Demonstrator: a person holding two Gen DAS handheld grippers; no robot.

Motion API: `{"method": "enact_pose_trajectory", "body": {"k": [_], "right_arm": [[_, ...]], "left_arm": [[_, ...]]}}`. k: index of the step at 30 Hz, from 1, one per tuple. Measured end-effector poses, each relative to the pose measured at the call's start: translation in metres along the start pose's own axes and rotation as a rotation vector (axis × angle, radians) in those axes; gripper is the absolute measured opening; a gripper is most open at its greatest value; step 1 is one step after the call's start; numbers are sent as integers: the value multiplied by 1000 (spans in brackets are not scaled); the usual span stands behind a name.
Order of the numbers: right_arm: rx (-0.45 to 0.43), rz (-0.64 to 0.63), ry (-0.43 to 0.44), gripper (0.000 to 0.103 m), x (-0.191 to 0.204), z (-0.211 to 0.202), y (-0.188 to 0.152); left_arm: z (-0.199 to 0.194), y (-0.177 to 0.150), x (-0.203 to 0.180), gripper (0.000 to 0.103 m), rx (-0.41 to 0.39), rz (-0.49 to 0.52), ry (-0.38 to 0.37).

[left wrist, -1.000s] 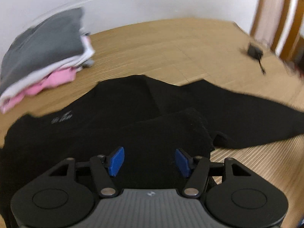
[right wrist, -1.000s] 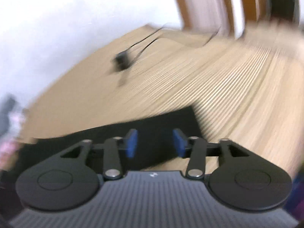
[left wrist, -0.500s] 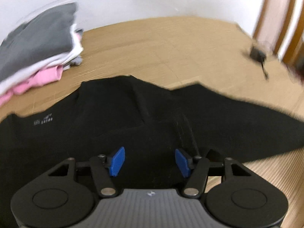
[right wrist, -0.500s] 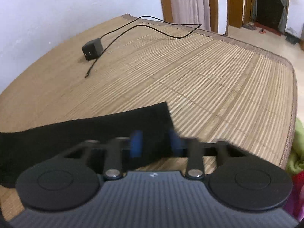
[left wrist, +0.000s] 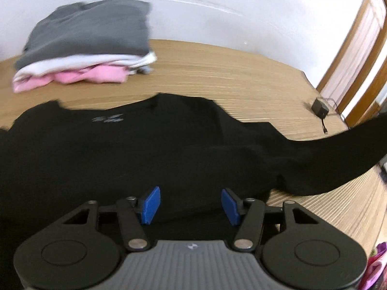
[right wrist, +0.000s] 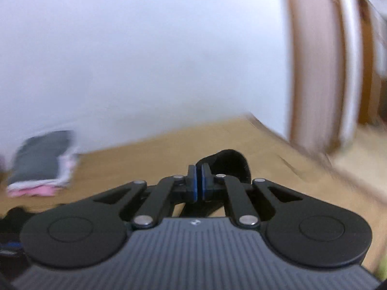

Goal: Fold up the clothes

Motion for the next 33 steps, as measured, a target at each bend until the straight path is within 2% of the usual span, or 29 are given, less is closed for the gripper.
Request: {"method": "enact_pose_trajectory", "body": {"k": [7,12,15,18,22,23,25,26,27,29,31,33], "right_arm": [[-174,-379,294,7,185,-54,97],[-172,-513,484,8,322,-36,110],[-132,-581,606,8,404,-19,101],[-61,-662,684,8,480,0,75],[95,-739,604,14,558,38,8],[146,-781,600,24,573,46,-13],[237,-836,608,28,593,52,-47],[246,-821,609,31,592,48,-56],[245,-786,609,35,586,43,-62],[244,-706,618,62,569,31,-71],[249,-627,650,72,544,10,-79],[256,-570,665,74,518,-8,-89]], "left_arm": [[-55,-22,110,60,-3,-171,-33],[-101,-43,186,60,-20,-277,-17],[-133,-56,226,60,-45,-317,10],[-159,-65,260,60,-75,-367,40],[-183,-77,299,61,-104,-450,73],[-188,-80,308,61,-109,-468,83],[-193,-87,320,61,-109,-492,104],[-195,-90,325,61,-108,-502,111],[-196,-93,328,61,-105,-508,113],[-193,-100,328,61,-83,-505,106],[-188,-107,326,61,-54,-497,95],[-181,-114,319,61,-25,-474,85]]}}
Point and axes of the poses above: each gripper's, at about its wrist camera, not at the fingertips, and z roughly the way its jaws point, x to its left, y to its top, the point moved 4 cm from there along z, roughly the way its jaws point, and after that the axes turned 11 degrees about -z, right-handed, at the moved point
